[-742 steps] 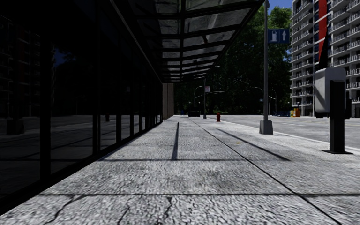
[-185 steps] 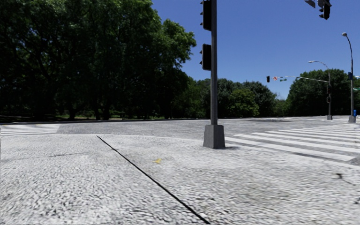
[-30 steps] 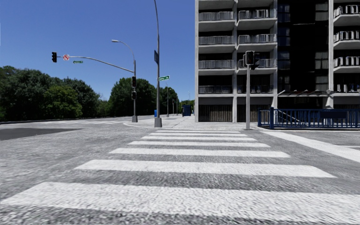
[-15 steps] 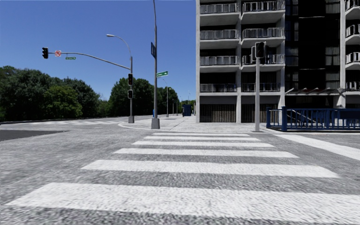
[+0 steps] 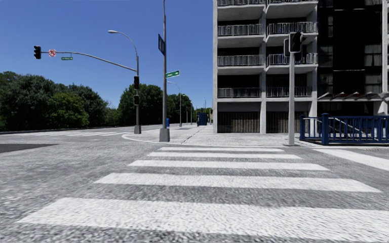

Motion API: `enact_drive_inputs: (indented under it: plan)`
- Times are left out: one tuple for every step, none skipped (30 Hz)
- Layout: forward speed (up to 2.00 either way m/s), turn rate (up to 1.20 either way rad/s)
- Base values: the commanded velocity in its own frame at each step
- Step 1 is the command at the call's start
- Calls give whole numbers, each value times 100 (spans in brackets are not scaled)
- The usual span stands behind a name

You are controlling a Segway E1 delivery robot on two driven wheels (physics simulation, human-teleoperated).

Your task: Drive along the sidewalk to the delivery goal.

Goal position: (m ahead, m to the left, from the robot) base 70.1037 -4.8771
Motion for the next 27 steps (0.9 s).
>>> enact_drive_inputs:
  plan:
    - [200,0]
    - [200,0]
    - [200,0]
    - [200,0]
    - [200,0]
    - [200,0]
    - [200,0]
    - [200,0]
    - [200,0]
    - [200,0]
    - [200,0]
    - [200,0]
    - [200,0]
    - [200,0]
    - [200,0]
    - [200,0]
    - [200,0]
    - [200,0]
    - [200,0]
    - [200,0]
    - [200,0]
    - [200,0]
    - [200,0]
    - [200,0]
    - [200,0]
    - [200,0]
    - [200,0]
